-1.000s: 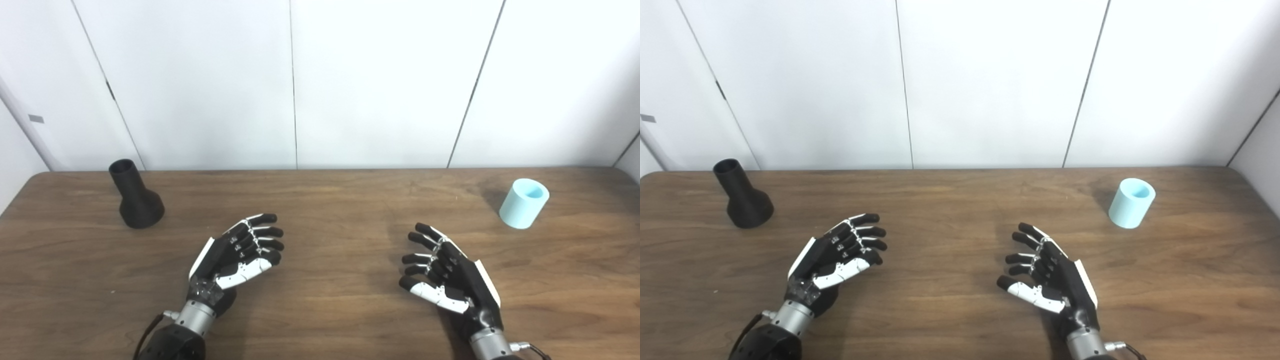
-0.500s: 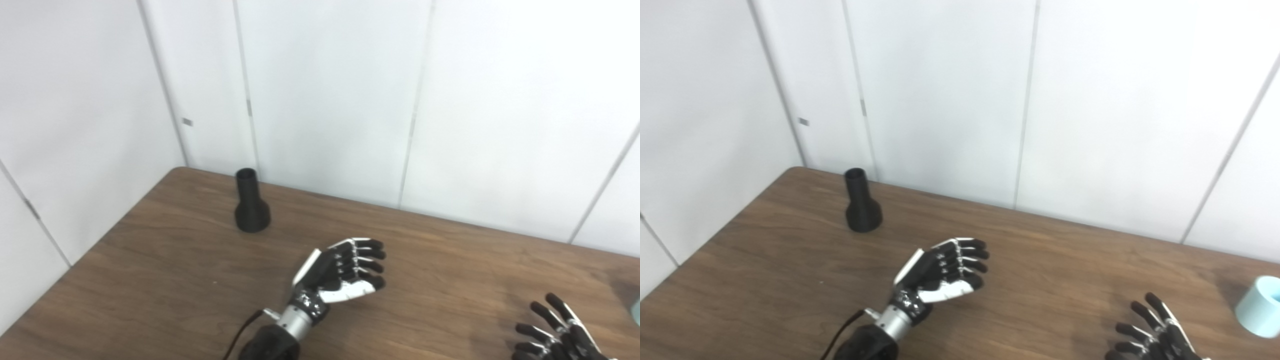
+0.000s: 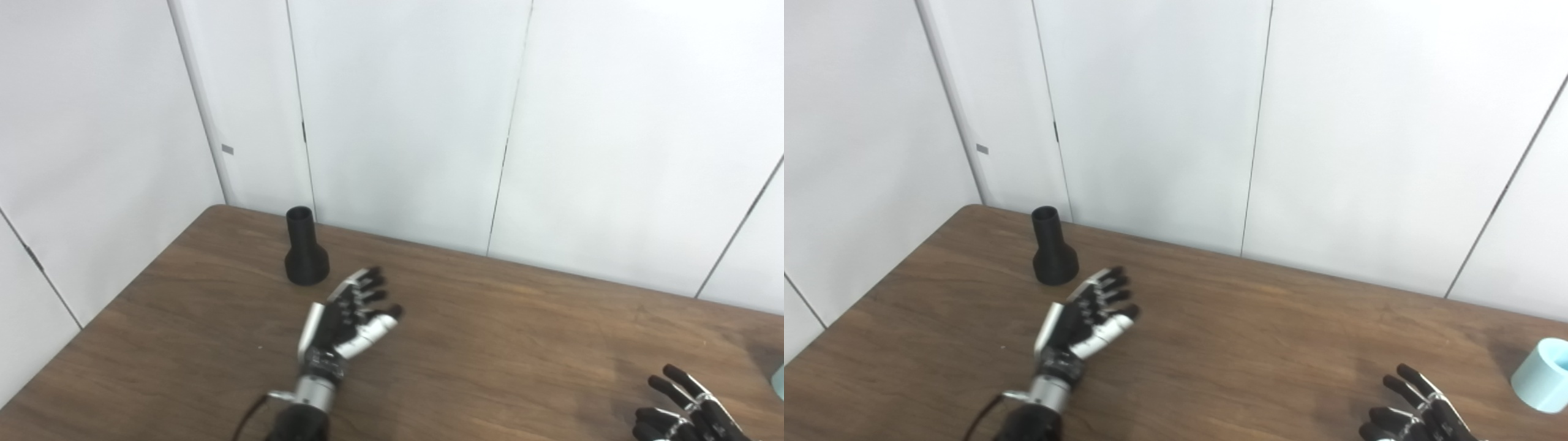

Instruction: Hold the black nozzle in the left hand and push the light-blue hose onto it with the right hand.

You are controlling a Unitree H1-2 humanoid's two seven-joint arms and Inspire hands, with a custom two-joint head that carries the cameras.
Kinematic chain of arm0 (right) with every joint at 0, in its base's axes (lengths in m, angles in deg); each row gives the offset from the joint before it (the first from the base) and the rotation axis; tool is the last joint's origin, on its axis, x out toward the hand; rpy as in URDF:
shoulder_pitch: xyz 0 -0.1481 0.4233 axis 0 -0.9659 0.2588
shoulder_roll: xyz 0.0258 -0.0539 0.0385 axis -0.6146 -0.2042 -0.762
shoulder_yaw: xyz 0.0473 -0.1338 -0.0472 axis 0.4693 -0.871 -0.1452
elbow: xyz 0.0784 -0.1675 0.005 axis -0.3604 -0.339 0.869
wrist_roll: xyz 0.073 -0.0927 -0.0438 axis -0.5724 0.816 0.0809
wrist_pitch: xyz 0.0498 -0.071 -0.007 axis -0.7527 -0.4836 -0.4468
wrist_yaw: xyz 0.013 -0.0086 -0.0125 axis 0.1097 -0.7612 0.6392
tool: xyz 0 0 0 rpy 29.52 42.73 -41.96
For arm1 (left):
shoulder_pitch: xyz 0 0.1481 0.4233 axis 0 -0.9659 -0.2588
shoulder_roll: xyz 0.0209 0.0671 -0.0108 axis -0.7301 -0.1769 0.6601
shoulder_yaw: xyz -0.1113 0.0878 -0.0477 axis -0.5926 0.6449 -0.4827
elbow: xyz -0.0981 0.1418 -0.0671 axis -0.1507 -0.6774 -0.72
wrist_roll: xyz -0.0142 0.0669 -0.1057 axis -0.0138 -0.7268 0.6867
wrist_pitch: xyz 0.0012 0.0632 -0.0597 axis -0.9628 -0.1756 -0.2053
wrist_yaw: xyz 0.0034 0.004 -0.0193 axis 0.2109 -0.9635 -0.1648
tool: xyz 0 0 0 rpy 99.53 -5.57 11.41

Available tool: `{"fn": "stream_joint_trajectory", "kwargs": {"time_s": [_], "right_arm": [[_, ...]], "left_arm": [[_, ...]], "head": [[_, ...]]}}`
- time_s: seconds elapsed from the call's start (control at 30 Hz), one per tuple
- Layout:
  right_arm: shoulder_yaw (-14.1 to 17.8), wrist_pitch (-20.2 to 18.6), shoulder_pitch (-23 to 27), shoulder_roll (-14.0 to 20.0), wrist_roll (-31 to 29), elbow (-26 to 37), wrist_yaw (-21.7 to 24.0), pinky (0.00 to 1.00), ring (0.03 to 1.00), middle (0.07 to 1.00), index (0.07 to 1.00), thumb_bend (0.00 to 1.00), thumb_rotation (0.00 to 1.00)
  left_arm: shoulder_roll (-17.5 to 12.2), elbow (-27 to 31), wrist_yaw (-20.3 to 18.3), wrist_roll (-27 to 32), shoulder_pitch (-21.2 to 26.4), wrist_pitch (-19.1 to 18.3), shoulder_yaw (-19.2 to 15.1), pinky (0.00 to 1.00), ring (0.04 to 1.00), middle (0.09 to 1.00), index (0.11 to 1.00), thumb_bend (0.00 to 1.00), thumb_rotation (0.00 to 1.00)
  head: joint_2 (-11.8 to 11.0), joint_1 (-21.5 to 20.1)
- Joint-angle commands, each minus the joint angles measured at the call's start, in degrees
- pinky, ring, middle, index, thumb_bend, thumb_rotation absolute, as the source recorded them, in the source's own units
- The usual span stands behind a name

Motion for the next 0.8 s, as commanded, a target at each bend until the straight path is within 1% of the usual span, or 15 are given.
{"fn": "stream_joint_trajectory", "kwargs": {"time_s": [0.0, 0.03, 0.07, 0.13, 0.17, 0.23, 0.27, 0.33, 0.43, 0.47, 0.53, 0.57, 0.67, 0.7, 0.77], "right_arm": [[0.3, 0.9, 1.6, 0.4, -0.5, 1.6, 0.2, 0.55, 0.561, 0.761, 0.771, 0.67, 0.02], [0.3, 0.8, 1.7, 0.4, -0.5, 1.6, 0.2, 0.55, 0.561, 0.762, 0.771, 0.67, 0.01], [0.4, 1.0, 1.7, 0.5, -0.6, 1.4, 0.3, 0.55, 0.561, 0.762, 0.772, 0.67, 0.01], [0.4, 1.5, 1.9, 0.6, -0.8, 0.9, 0.5, 0.53, 0.556, 0.759, 0.768, 0.68, 0.03], [0.5, 1.7, 2.0, 0.6, -0.8, 0.7, 0.6, 0.53, 0.554, 0.757, 0.766, 0.68, 0.03], [0.5, 1.8, 2.1, 0.7, -0.8, 0.6, 0.6, 0.52, 0.548, 0.755, 0.764, 0.69, 0.04], [0.5, 1.9, 2.1, 0.7, -0.8, 0.5, 0.7, 0.52, 0.547, 0.755, 0.763, 0.69, 0.04], [0.4, 1.7, 2.1, 0.9, -0.6, 0.5, 0.7, 0.52, 0.549, 0.756, 0.762, 0.70, 0.06], [0.4, 1.4, 2.0, 0.8, -0.8, 0.8, 0.7, 0.53, 0.552, 0.756, 0.761, 0.70, 0.06], [0.3, 1.3, 2.0, 0.8, -0.8, 0.9, 0.7, 0.53, 0.553, 0.756, 0.758, 0.69, 0.04], [0.3, 1.0, 1.9, 0.8, -0.7, 1.2, 0.6, 0.52, 0.549, 0.752, 0.755, 0.68, 0.02], [0.2, 0.9, 1.9, 0.8, -0.6, 1.3, 0.5, 0.52, 0.549, 0.751, 0.755, 0.68, 0.02], [0.2, 0.9, 1.8, 0.9, -0.6, 1.2, 0.7, 0.53, 0.547, 0.753, 0.756, 0.68, 0.03], [0.2, 0.9, 1.8, 0.8, -0.7, 1.3, 0.7, 0.53, 0.547, 0.754, 0.756, 0.68, 0.04], [0.1, 0.6, 1.7, 0.7, -0.6, 1.5, 0.5, 0.54, 0.548, 0.756, 0.757, 0.68, 0.03]], "left_arm": [[-1.8, 2.5, 2.3, -2.6, 2.0, 0.8, -1.1, 0.64, 0.772, 0.822, 0.833, 0.70, 0.21], [-2.2, 2.5, 2.9, -3.5, 2.1, 1.0, -1.3, 0.68, 0.782, 0.824, 0.837, 0.69, 0.21], [-2.9, 2.9, 3.5, -3.6, 2.3, 0.6, -1.9, 0.69, 0.786, 0.824, 0.838, 0.69, 0.21], [-3.9, 3.3, 4.6, -3.9, 2.7, -0.2, -3.0, 0.76, 0.822, 0.847, 0.859, 0.70, 0.19], [-4.5, 3.6, 5.4, -4.4, 3.0, -0.8, -3.5, 0.80, 0.843, 0.864, 0.875, 0.69, 0.18], [-5.2, 4.0, 6.8, -5.6, 3.4, -1.7, -4.2, 0.81, 0.848, 0.871, 0.883, 0.70, 0.18], [-5.7, 3.8, 7.9, -7.0, 3.7, -1.8, -4.5, 0.88, 0.875, 0.899, 0.912, 0.67, 0.19], [-6.6, 3.5, 10.2, -10.7, 4.3, -2.5, -4.6, 0.83, 0.874, 0.910, 0.929, 0.71, 0.23], [-7.5, 3.1, 12.9, -14.8, 5.4, -3.6, -4.6, 0.81, 0.917, 0.974, 0.985, 0.76, 0.26], [-7.8, 2.8, 13.5, -15.5, 5.7, -3.6, -4.7, 0.84, 0.954, 0.990, 0.994, 0.77, 0.25], [-8.2, 2.6, 15.0, -17.1, 6.6, -4.5, -4.9, 0.90, 0.990, 0.999, 1.000, 0.79, 0.24], [-8.4, 2.7, 15.4, -17.5, 7.0, -5.1, -5.1, 0.90, 0.992, 0.999, 1.000, 0.79, 0.24], [-9.3, 2.4, 15.4, -17.8, 8.5, -7.1, -5.4, 0.98, 1.000, 1.000, 1.000, 0.79, 0.25], [-9.7, 2.1, 15.4, -18.2, 9.0, -8.0, -5.4, 0.98, 1.000, 1.000, 1.000, 0.80, 0.26], [-10.4, 1.4, 15.5, -18.9, 9.8, -9.6, -5.2, 0.91, 1.000, 1.000, 1.000, 0.84, 0.29]], "head": [[0.1, 0.0], [0.1, 0.0], [0.1, 0.1], [0.1, 0.1], [0.1, 0.1], [0.2, 0.2], [0.3, 0.2], [0.4, 0.3], [0.5, 0.4], [0.5, 0.4], [0.7, 0.4], [0.7, 0.4], [0.8, 0.4], [0.8, 0.4], [0.9, 0.4]]}}
